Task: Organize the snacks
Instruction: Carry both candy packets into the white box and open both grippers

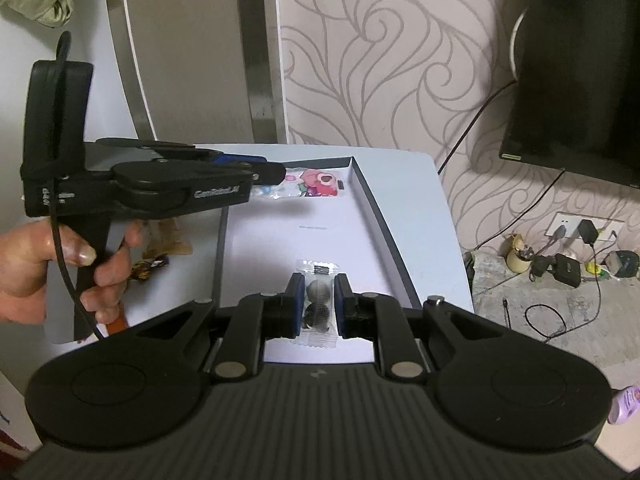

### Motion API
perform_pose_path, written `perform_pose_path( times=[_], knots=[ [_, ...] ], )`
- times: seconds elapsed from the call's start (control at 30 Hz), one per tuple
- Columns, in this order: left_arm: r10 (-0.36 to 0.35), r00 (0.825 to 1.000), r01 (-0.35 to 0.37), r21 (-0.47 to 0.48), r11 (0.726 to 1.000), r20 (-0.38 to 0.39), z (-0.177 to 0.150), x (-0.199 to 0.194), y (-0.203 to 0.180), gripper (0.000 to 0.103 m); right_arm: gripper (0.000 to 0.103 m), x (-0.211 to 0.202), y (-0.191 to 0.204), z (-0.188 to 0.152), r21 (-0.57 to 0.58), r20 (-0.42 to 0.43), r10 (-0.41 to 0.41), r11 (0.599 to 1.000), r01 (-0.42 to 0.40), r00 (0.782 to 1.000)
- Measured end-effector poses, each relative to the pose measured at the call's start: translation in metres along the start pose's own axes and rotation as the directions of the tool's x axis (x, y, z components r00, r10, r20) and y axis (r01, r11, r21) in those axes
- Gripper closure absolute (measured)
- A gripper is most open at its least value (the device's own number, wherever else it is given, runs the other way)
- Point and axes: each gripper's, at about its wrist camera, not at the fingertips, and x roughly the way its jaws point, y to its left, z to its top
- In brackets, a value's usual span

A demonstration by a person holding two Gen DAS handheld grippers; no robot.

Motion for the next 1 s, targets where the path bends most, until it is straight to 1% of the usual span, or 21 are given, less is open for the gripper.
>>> perform_pose_path(
  times=[0.13,0.3,0.6,0.73,0.77,0.83,0.9,0.93,0.97,1.0],
  knots=[
    [0.057,0.998,-0.057,-0.002,0.998,-0.017,0.003,0.017,0.004,0.086,0.085,0.020,-0.005,0.007,-0.017,-0.016,0.026,1.000,-0.026,1.000],
    [0.094,0.995,-0.093,0.016,0.996,-0.046,0.004,0.033,0.007,0.086,0.085,0.044,-0.009,0.012,-0.022,-0.040,0.054,0.998,-0.055,0.998],
    [0.112,0.989,-0.110,0.034,0.993,-0.095,-0.002,0.051,0.010,0.085,0.085,0.075,-0.013,0.016,0.008,-0.078,0.059,0.998,-0.058,0.995],
    [0.111,0.988,-0.107,0.041,0.993,-0.109,-0.003,0.054,0.010,0.083,0.084,0.080,-0.014,0.016,0.021,-0.082,0.049,0.999,-0.048,0.995],
    [0.116,0.988,-0.111,0.046,0.993,-0.105,-0.003,0.054,0.009,0.079,0.084,0.081,-0.014,0.015,0.025,-0.081,0.044,0.999,-0.042,0.996],
    [0.120,0.988,-0.115,0.058,0.992,-0.095,-0.003,0.053,0.007,0.065,0.084,0.081,-0.014,0.015,0.033,-0.075,0.036,0.999,-0.034,0.997],
    [0.140,0.987,-0.134,0.070,0.988,-0.078,-0.003,0.050,0.005,0.026,0.084,0.077,-0.013,0.014,0.041,-0.063,0.023,0.999,-0.020,0.998],
    [0.148,0.987,-0.144,0.070,0.987,-0.054,-0.003,0.046,0.004,0.022,0.083,0.076,-0.012,0.013,0.046,-0.059,0.014,0.999,-0.011,0.998],
    [0.146,0.989,-0.144,0.068,0.987,-0.035,-0.003,0.042,0.003,0.019,0.083,0.075,-0.012,0.013,0.051,-0.057,0.006,0.999,-0.004,0.998],
    [0.139,0.990,-0.137,0.067,0.988,-0.029,-0.002,0.040,0.003,0.019,0.083,0.073,-0.011,0.013,0.056,-0.053,0.002,0.998,0.001,0.999]
  ],
)
